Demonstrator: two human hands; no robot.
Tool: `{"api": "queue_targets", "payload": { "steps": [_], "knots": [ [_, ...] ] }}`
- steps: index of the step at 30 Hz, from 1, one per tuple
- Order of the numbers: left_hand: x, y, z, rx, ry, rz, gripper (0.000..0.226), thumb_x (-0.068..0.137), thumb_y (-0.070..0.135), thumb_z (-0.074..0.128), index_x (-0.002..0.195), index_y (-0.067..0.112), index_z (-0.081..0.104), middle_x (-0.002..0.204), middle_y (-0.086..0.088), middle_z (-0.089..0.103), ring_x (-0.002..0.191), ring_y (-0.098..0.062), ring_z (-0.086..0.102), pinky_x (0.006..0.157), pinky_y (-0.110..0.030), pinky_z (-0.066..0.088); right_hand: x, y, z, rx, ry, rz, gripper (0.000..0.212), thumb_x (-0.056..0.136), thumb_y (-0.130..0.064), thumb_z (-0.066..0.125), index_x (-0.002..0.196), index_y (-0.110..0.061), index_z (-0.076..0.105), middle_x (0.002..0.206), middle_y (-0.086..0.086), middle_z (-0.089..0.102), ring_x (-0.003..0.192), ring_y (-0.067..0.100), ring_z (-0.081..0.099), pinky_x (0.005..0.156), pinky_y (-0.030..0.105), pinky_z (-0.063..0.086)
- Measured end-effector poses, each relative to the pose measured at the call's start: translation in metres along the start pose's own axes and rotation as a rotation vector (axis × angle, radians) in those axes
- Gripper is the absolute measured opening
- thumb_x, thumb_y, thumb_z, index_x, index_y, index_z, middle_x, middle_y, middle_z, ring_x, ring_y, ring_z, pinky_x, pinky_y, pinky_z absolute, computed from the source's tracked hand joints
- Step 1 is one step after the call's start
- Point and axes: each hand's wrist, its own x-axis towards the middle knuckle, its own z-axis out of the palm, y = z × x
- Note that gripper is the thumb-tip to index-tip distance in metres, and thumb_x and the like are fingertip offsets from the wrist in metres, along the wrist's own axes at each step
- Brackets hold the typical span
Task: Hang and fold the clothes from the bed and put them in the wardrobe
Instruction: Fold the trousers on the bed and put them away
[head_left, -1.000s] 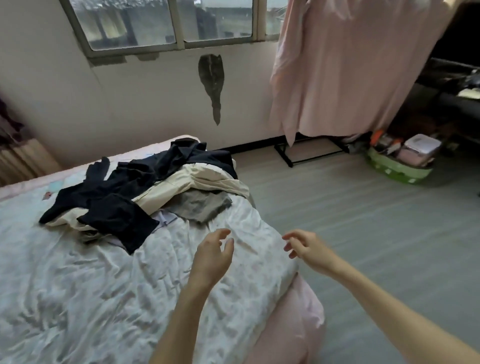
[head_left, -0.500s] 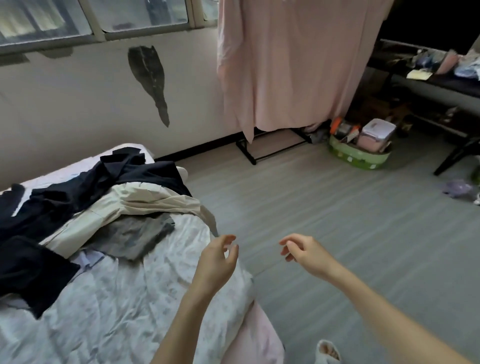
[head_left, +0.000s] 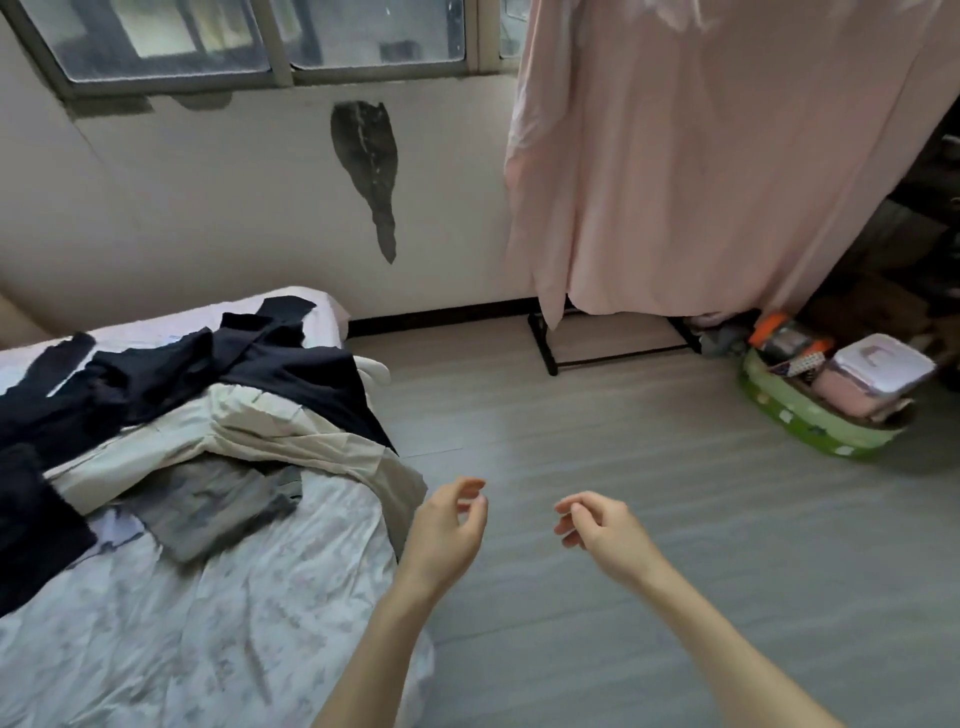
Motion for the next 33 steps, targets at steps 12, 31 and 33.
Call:
{"api": "queue_targets", "payload": {
  "steps": [12,31,33],
  "knots": [
    [0.175,-0.064,-0.126,-0.079,0.309,-0.212,0.027,0.095,0.015,0.05,0.119,0.013,0.06,0.112,0.0,0.064,0.095,-0.01,0.057,0.081,-0.018,0.041,0.22,-0.118,0.091,-0.219,-0.304,-0.148,0.026,0.094,0.0,0.038,0.089,-0.013,0.059,0.076,0.0,0.066,0.062,0.011,0.061,0.058,0.013,0.042],
    [0.474,-0.264,-0.321,0.12,0.529,-0.706,0.043,0.096,0.022,0.048,0.138,0.017,0.042,0.14,-0.003,0.041,0.125,-0.02,0.041,0.103,-0.029,0.035,0.591,-0.256,0.388,-0.316,-0.763,-0.13,0.03,0.094,-0.01,0.035,0.11,-0.015,0.059,0.09,-0.001,0.067,0.076,0.009,0.06,0.067,0.017,0.044],
    [0.508,-0.289,-0.335,0.209,0.54,-0.815,0.053,0.095,0.026,0.049,0.144,0.018,0.031,0.15,-0.004,0.026,0.135,-0.025,0.026,0.106,-0.036,0.031,0.627,-0.263,0.418,-0.352,-0.792,-0.116,0.028,0.095,-0.012,0.036,0.111,-0.018,0.059,0.095,0.0,0.066,0.081,0.01,0.061,0.068,0.018,0.045]
  ]
}}
